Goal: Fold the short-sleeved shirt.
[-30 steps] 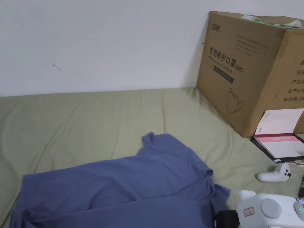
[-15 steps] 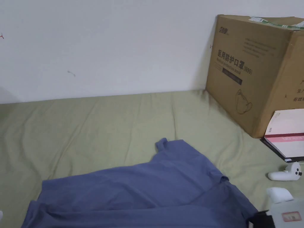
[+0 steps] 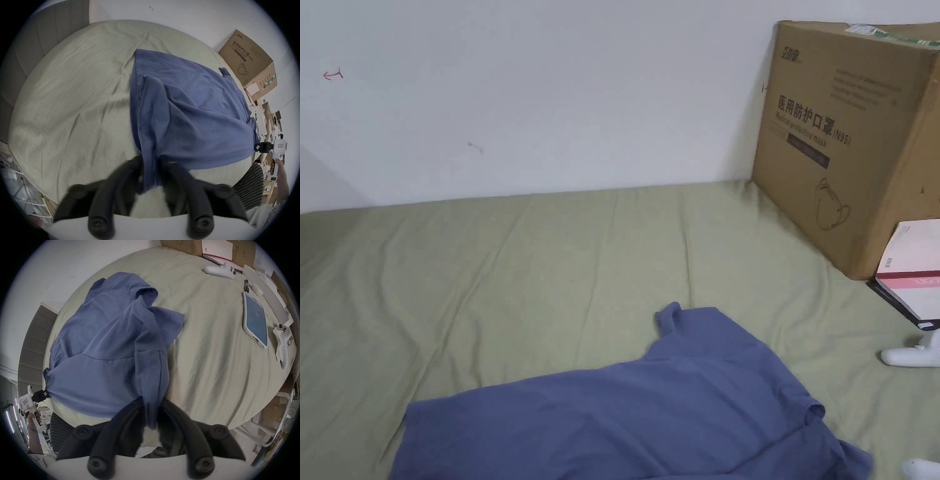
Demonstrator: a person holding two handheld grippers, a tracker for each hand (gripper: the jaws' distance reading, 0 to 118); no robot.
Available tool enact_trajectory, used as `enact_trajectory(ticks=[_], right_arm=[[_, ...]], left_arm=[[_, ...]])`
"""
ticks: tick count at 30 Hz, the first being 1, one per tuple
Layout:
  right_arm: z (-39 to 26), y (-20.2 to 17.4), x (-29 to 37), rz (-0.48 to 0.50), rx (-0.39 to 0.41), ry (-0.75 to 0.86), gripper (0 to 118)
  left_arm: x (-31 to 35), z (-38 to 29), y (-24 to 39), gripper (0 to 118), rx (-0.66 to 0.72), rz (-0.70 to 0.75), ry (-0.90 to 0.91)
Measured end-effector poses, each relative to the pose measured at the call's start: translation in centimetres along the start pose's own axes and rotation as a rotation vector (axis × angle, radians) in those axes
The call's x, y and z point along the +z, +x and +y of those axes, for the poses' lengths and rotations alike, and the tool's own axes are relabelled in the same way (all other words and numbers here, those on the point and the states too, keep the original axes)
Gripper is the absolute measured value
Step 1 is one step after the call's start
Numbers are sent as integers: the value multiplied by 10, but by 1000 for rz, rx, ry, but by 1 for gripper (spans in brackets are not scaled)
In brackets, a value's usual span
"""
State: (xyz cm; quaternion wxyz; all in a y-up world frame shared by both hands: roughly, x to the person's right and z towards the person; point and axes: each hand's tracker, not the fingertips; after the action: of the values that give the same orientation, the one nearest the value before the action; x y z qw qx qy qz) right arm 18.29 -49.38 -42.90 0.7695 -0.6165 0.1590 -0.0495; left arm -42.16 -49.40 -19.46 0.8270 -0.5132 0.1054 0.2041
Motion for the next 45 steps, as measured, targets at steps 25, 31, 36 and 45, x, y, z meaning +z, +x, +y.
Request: enact_trajectory(ticks=[25, 31, 36, 45], right_arm=[[17, -149, 123, 238, 356, 797, 0], [40, -141, 91, 292, 262, 694, 0], [55, -126, 71, 274, 195, 643, 0], [75, -110, 57, 273, 79, 611, 0]], left_arm=[[113, 117, 96, 0, -138, -8, 511], [7, 206, 28, 1, -66, 17, 151], [-65, 224, 2, 118, -32, 33, 65], [-137, 220, 0, 106, -169, 126, 24]])
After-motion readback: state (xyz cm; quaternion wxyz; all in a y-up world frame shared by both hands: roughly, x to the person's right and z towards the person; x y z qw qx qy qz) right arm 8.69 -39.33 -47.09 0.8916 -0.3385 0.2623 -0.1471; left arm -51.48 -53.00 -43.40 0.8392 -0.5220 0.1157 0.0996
